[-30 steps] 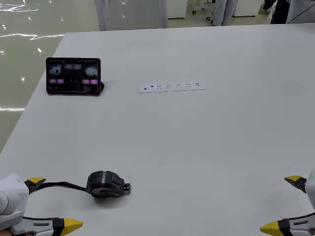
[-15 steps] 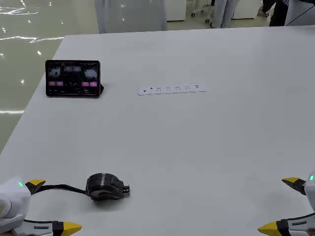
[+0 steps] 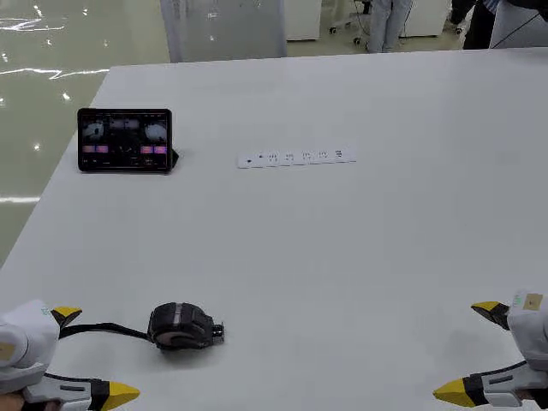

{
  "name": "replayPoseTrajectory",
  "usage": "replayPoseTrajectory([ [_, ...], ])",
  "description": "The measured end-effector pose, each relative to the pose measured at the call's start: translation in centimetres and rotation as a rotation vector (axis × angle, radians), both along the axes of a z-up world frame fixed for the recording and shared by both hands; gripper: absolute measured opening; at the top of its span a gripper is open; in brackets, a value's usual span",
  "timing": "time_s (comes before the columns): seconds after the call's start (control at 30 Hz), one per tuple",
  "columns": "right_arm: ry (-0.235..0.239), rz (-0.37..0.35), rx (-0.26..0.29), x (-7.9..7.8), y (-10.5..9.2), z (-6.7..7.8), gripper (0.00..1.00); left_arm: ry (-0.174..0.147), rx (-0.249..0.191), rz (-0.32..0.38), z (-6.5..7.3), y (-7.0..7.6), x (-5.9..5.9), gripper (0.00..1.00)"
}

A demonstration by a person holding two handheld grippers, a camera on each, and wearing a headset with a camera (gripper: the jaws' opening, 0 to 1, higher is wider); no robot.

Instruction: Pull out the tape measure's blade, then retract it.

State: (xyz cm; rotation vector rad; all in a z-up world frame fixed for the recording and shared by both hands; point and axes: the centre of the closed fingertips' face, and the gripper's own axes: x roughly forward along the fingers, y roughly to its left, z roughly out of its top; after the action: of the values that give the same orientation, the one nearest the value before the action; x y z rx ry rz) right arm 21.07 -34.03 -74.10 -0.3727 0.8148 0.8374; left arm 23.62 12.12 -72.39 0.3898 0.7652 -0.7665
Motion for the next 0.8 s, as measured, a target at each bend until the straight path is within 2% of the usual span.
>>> replayPoseTrajectory([
  [0.2,-0.001,0.021,-0.003,0.1,0.4,-0.2,0.99,0.019,0.022,-0.048,-0.3,-0.5,-0.2,0.98],
  [0.3,-0.001,0.036,-0.006,0.2,0.5,-0.4,0.96,0.017,0.034,-0.074,-0.1,-0.8,0.1,0.97],
  [0.6,0.005,0.069,-0.009,0.8,1.8,-0.5,0.98,0.019,0.056,-0.158,0.3,-2.2,1.1,0.96],
  [0.8,0.005,0.106,-0.019,1.0,2.9,-0.5,0.99,0.02,0.089,-0.23,0.2,-3.1,1.6,0.94],
])
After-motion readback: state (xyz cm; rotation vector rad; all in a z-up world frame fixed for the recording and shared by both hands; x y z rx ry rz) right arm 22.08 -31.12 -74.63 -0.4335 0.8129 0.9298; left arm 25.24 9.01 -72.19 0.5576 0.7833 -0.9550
